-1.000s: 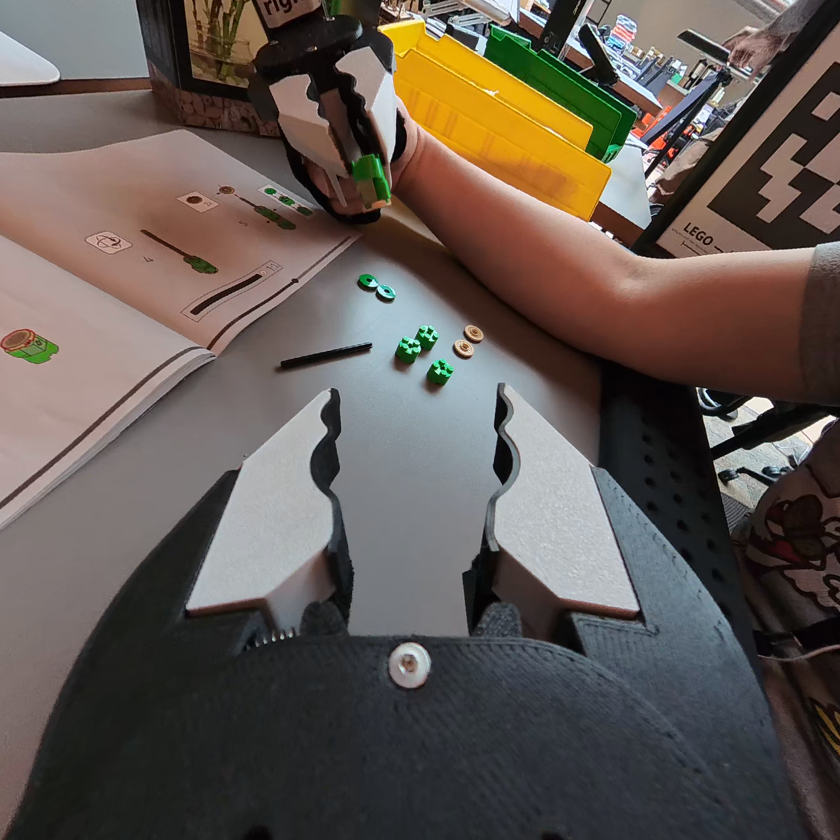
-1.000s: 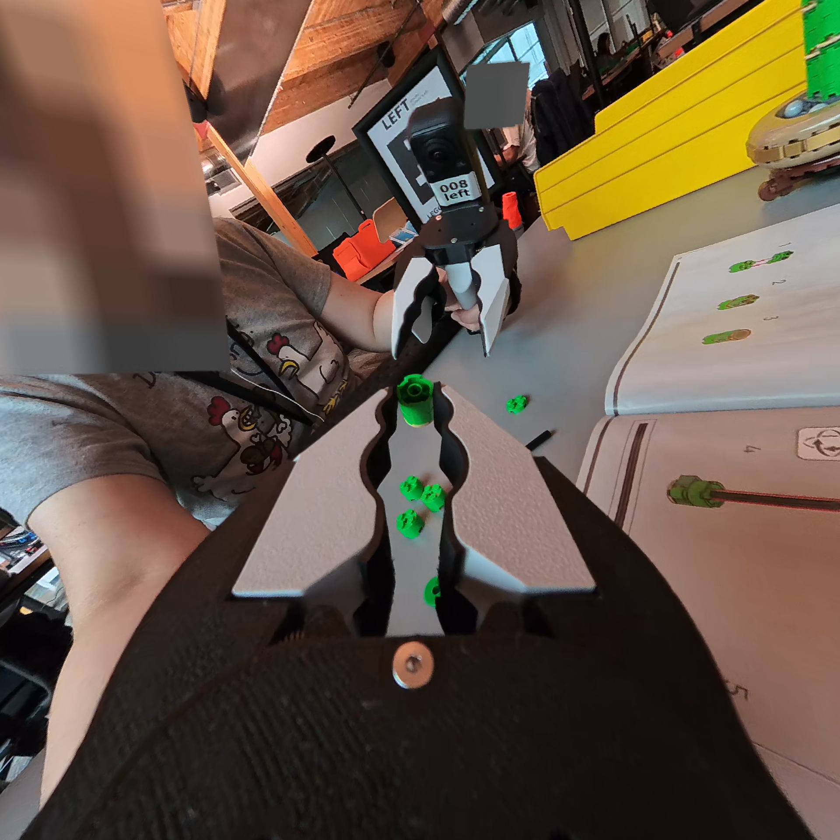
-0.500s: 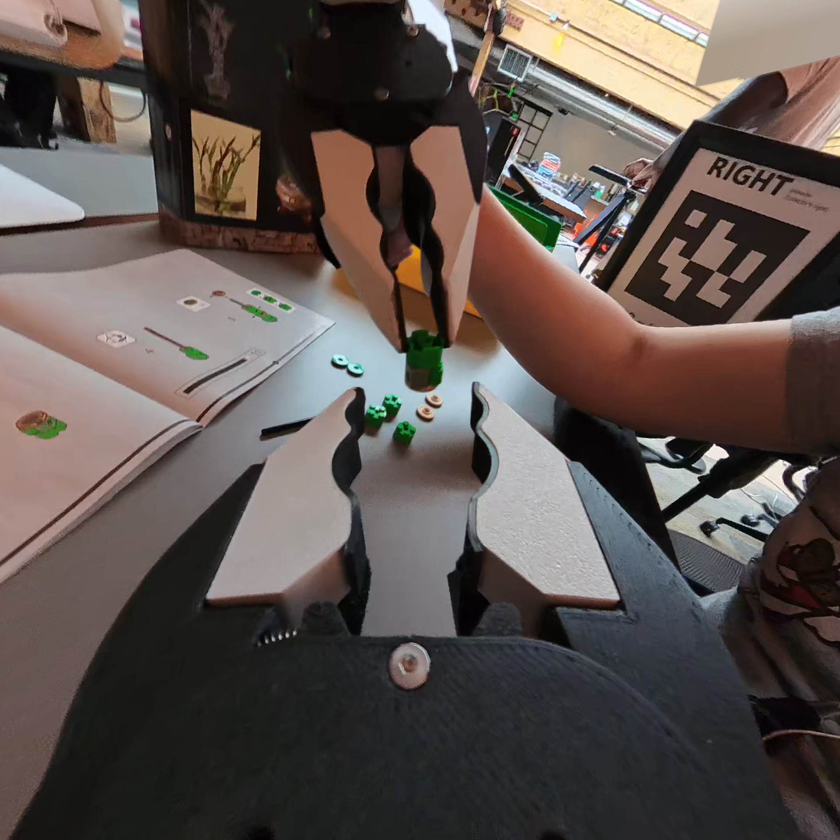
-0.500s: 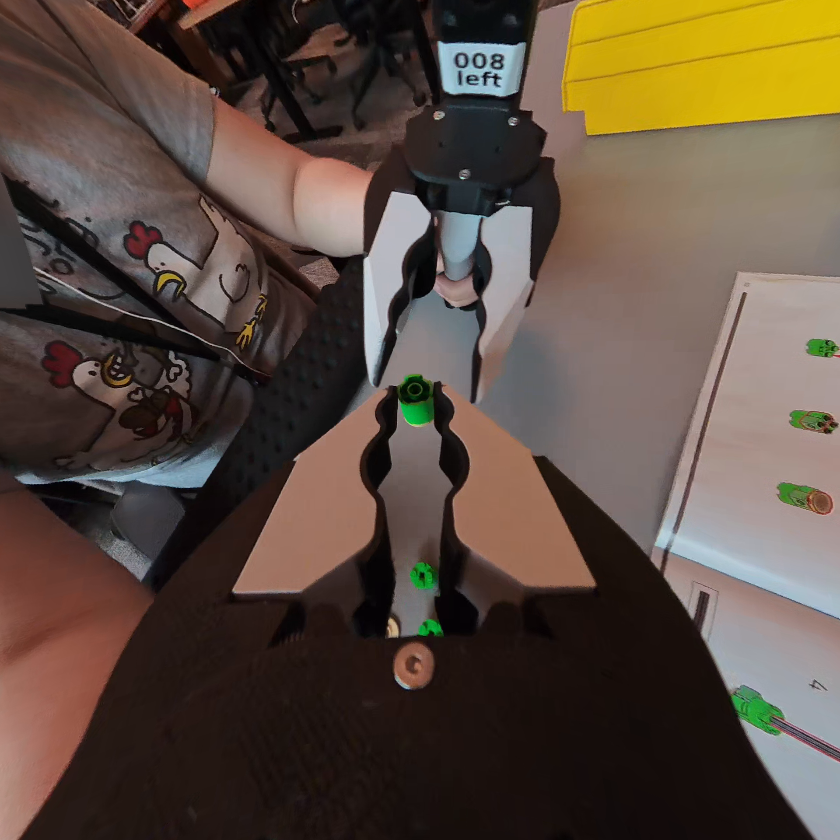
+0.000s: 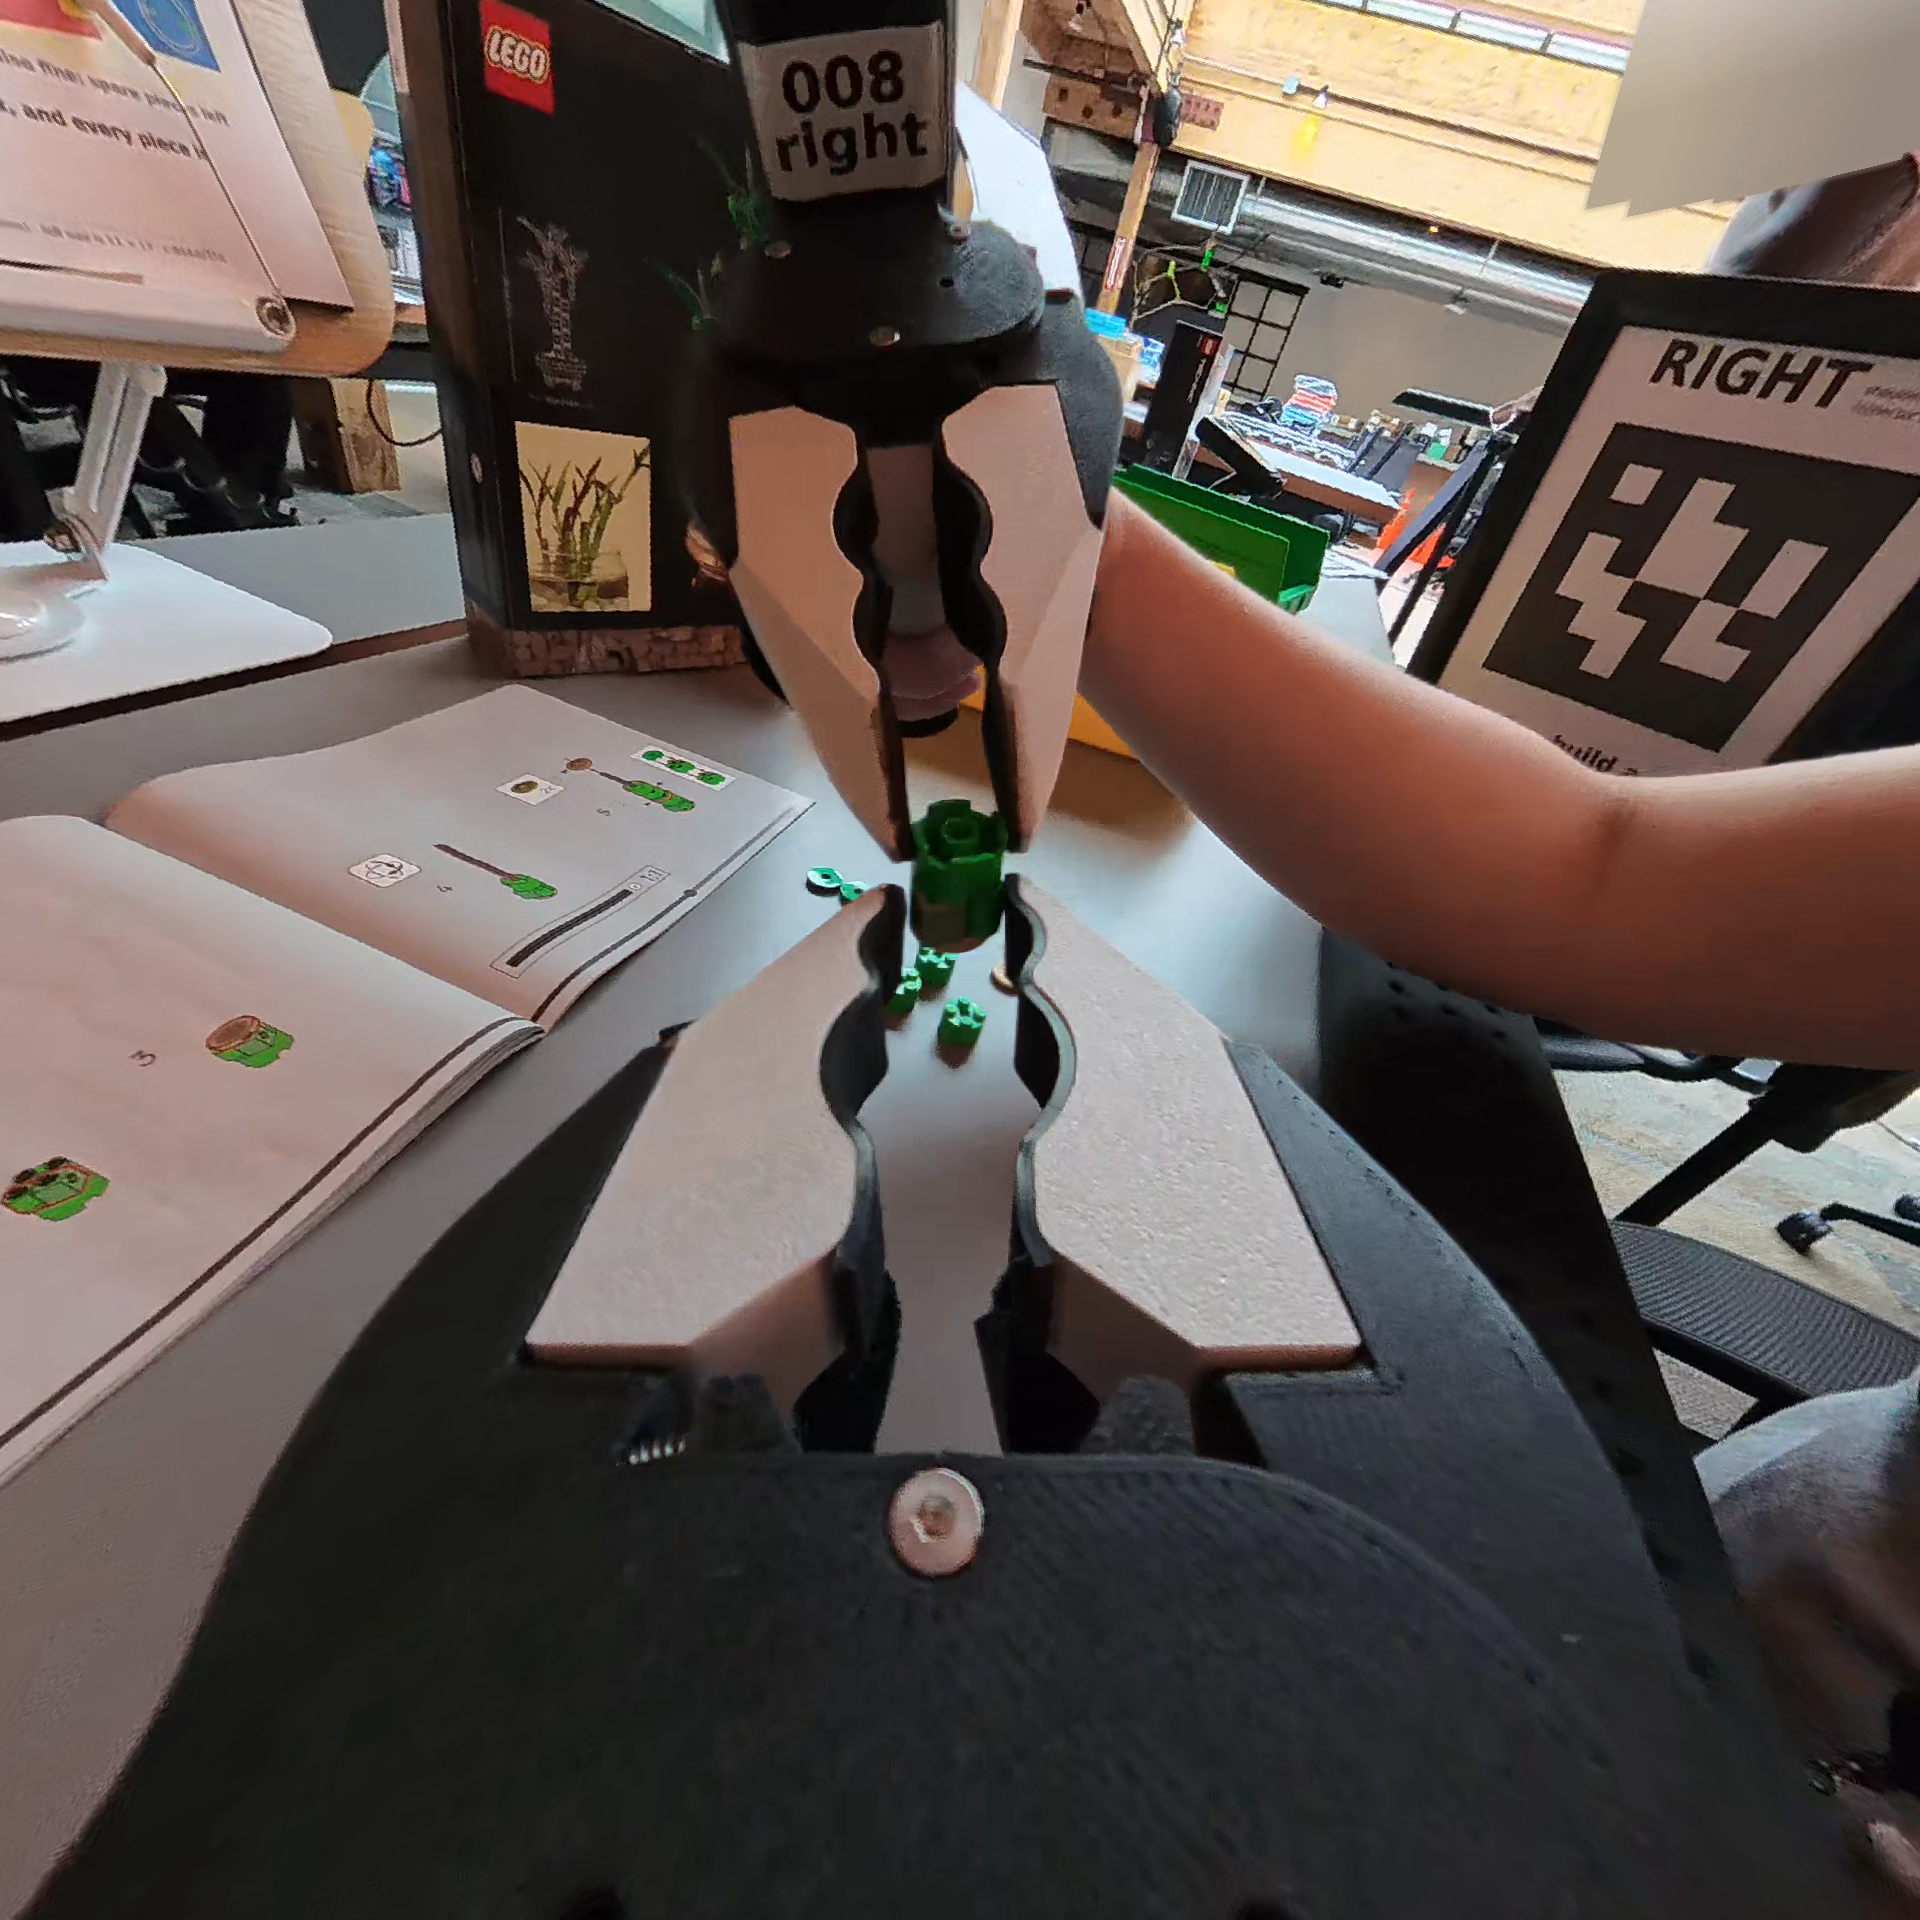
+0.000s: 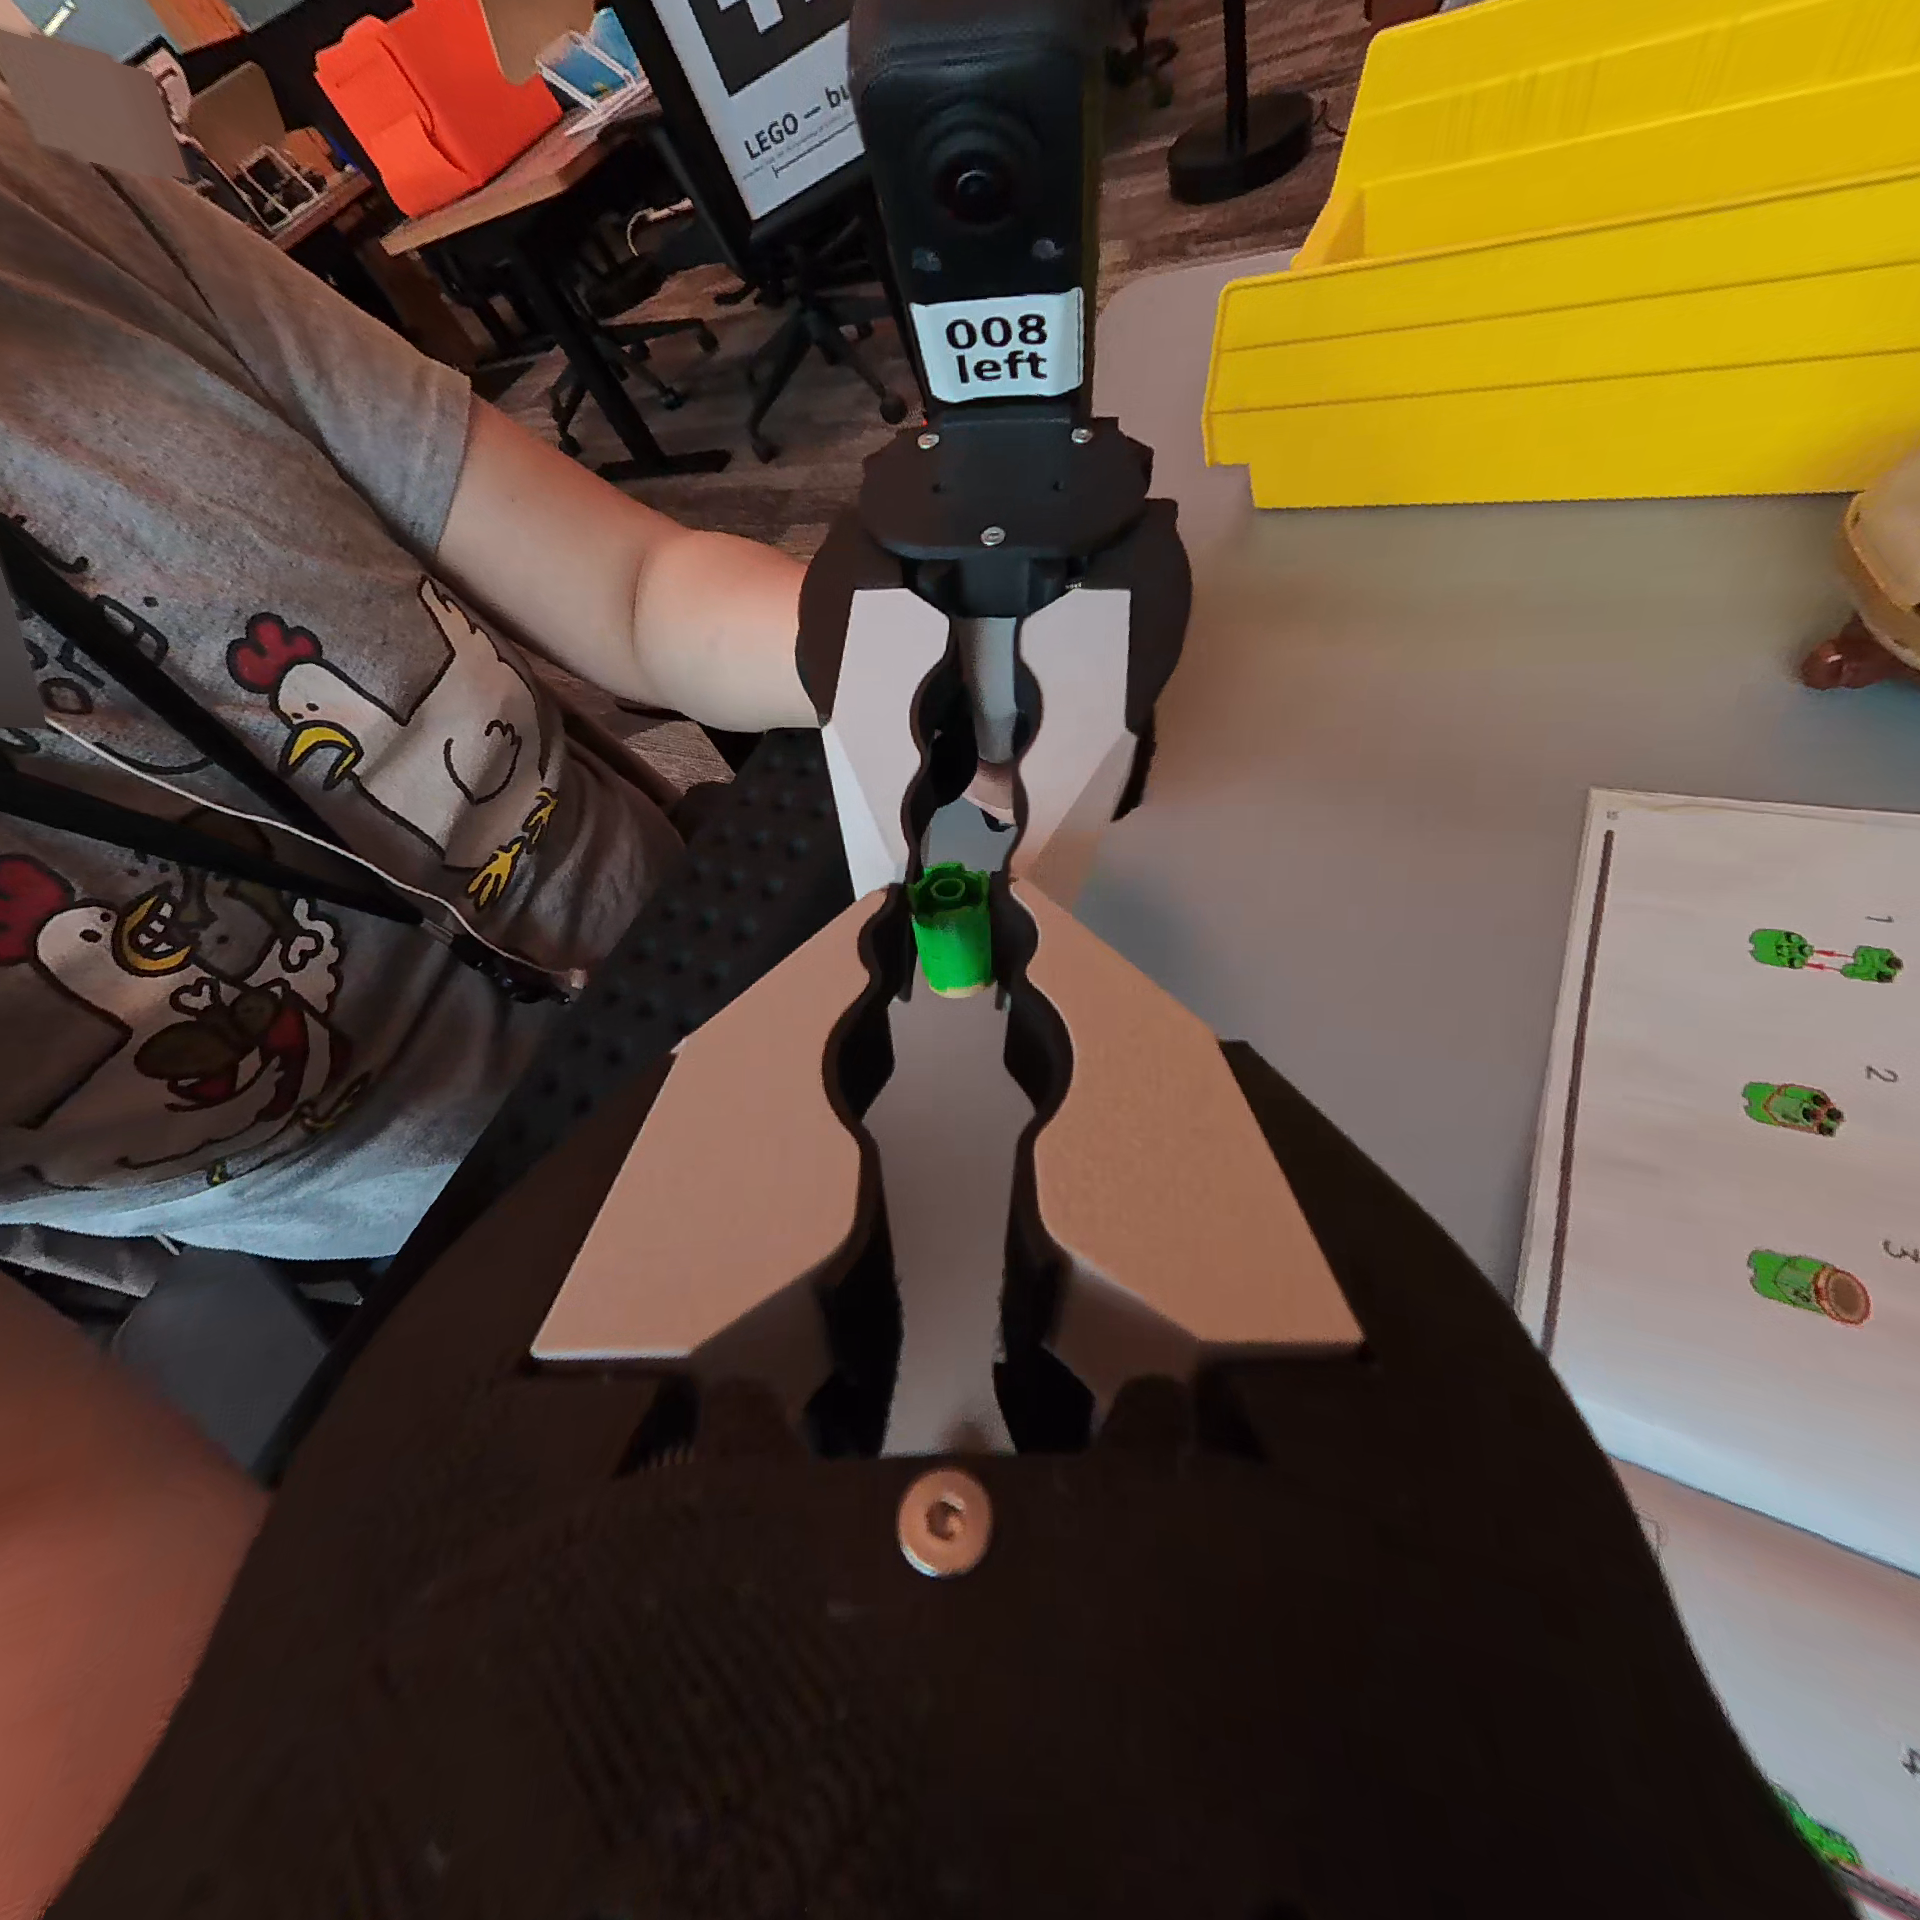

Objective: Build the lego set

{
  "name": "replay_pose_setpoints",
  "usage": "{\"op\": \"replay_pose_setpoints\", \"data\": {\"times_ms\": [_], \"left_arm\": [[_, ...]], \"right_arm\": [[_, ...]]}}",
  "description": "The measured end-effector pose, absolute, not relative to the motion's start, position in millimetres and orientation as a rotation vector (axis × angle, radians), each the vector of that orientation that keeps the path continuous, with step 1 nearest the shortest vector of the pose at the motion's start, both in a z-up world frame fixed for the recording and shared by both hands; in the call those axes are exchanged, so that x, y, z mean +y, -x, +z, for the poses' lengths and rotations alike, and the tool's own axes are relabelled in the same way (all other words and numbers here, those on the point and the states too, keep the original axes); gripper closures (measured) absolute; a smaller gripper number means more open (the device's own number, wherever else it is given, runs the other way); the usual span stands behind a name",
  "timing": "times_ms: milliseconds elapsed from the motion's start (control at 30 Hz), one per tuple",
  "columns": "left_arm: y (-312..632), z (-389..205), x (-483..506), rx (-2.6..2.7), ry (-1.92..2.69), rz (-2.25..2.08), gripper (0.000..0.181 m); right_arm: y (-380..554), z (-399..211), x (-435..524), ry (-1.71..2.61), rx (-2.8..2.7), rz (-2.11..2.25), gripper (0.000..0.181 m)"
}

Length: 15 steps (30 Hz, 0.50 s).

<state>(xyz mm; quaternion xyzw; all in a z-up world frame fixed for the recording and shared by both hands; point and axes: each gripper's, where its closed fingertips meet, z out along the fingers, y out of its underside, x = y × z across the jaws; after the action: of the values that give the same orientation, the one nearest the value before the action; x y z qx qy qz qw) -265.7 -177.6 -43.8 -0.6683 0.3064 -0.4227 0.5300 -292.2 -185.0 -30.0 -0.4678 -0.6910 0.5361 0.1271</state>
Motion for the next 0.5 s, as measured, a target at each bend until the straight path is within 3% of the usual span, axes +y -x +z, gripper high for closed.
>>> {"op": "replay_pose_setpoints", "data": {"times_ms": [100, 200, 333, 500], "left_arm": [[270, -45, -175, 0.734, 1.604, -0.957, 0.166], [274, -47, -176, 0.739, 1.619, -0.974, 0.166], [280, -55, -173, 0.757, 1.674, -0.938, 0.166], [281, -65, -171, 0.798, 1.727, -0.886, 0.166]], "right_arm": [[296, -31, -181, 1.354, -1.971, 1.573, 0.166], [296, -31, -156, 1.445, -1.795, 1.454, 0.14], [264, -87, -89, 1.93, -1.506, 0.96, 0.149], [236, -143, -100, 2.152, -1.69, 0.603, 0.158]]}}
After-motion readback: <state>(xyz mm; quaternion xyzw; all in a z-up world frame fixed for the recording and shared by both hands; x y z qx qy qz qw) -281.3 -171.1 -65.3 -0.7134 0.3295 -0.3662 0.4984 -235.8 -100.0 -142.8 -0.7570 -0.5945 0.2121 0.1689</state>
